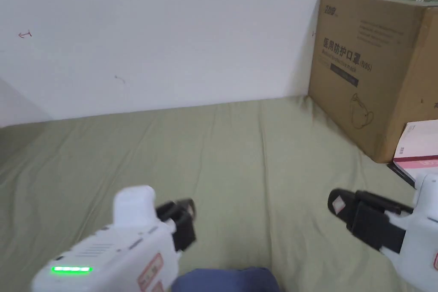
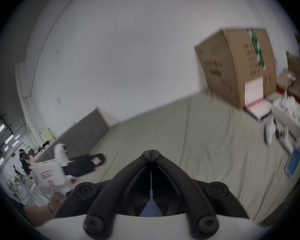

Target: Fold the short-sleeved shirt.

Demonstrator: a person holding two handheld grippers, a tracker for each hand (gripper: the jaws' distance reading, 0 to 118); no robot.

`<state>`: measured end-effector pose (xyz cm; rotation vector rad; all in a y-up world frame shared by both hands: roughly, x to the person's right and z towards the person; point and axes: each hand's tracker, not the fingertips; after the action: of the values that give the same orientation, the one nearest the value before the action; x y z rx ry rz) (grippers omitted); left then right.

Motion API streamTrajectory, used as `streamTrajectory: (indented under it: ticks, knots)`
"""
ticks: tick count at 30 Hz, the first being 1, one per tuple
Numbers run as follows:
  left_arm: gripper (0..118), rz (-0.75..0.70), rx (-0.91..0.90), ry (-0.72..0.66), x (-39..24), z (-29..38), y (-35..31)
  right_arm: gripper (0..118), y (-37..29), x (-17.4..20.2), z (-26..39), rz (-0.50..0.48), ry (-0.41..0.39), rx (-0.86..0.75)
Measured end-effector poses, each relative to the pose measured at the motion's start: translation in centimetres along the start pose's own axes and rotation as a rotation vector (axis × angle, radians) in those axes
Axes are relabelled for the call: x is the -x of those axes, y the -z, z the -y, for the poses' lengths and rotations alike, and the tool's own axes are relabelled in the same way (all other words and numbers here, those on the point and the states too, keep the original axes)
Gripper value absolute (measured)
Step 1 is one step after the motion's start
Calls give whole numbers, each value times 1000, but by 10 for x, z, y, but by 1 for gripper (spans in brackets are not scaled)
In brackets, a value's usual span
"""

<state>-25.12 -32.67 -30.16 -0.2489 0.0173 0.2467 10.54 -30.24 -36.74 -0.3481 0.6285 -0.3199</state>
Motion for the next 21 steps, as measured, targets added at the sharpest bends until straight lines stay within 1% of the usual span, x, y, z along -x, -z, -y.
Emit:
streamTrajectory:
  ticks: [1, 3, 5, 7, 9, 11, 13, 16, 17, 21]
  knots:
    - [3, -45, -66, 18, 3, -13, -14, 0, -4, 7, -5, 5, -46, -66]
    - [3, -119, -152, 37, 7, -28, -34, 0, -7, 20, -14, 29, -110, -147]
    - [3, -211, -221, 66, 10, -36, -51, 0, -9, 33, -17, 95, -184, -242]
    - [3, -246, -287, 99, 14, -32, -63, 0, -6, 39, -15, 152, -248, -314]
    - [3, -273, -339, 166, 17, -20, -66, 0, 3, 40, -5, 217, -299, -367]
    - [3, -345, -324, 218, 22, -5, -61, 0, 20, 33, 9, 252, -328, -355]
    - [3, -373, -295, 184, 26, 6, -59, 0, 30, 26, 21, 298, -306, -294]
    - [3, -387, -264, 119, 28, 17, -64, 0, 28, 16, 32, 302, -201, -252]
    - [3, -389, -267, 118, 28, 20, -65, 0, 26, 14, 34, 292, -195, -256]
    - [3, -385, -254, 139, 26, 20, -64, 0, 23, 12, 28, 312, -242, -245]
